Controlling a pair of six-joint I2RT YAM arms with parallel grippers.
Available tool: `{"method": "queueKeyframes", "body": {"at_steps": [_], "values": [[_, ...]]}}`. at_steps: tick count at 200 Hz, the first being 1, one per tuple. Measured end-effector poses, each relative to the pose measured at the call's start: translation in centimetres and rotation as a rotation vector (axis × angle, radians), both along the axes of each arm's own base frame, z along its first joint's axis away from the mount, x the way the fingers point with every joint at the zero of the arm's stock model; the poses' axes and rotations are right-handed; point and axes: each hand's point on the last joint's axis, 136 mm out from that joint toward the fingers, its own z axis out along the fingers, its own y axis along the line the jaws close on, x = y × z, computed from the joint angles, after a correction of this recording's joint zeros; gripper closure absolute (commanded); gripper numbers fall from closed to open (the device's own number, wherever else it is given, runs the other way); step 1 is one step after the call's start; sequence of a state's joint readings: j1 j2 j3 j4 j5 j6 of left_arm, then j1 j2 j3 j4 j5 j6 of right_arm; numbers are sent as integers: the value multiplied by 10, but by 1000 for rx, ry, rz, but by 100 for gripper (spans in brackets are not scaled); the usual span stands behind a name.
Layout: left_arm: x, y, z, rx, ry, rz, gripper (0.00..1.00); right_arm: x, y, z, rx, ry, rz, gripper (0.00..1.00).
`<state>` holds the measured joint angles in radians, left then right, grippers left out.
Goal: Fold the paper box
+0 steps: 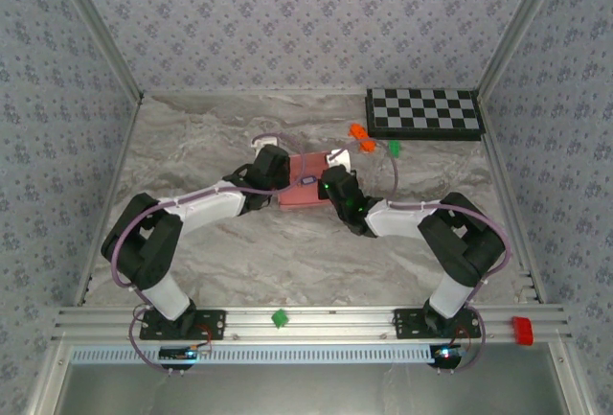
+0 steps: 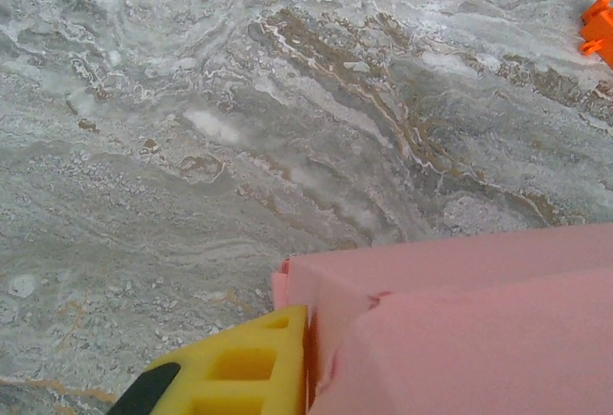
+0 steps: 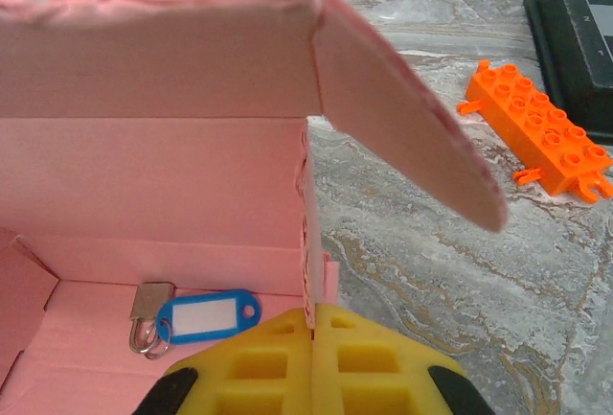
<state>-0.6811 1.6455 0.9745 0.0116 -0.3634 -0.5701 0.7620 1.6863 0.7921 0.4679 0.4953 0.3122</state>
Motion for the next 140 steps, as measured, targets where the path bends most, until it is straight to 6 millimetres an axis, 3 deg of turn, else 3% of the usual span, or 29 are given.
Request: {"method": "queueKeyframes", "body": {"at_steps": [81,140], "values": [[-10,0,-11,7,22,8,84,-8,1,-8,-5,12,-7,95],[-12,0,-13,9,28,11,89,-11,0,-9,-16,10,-14,95]]}}
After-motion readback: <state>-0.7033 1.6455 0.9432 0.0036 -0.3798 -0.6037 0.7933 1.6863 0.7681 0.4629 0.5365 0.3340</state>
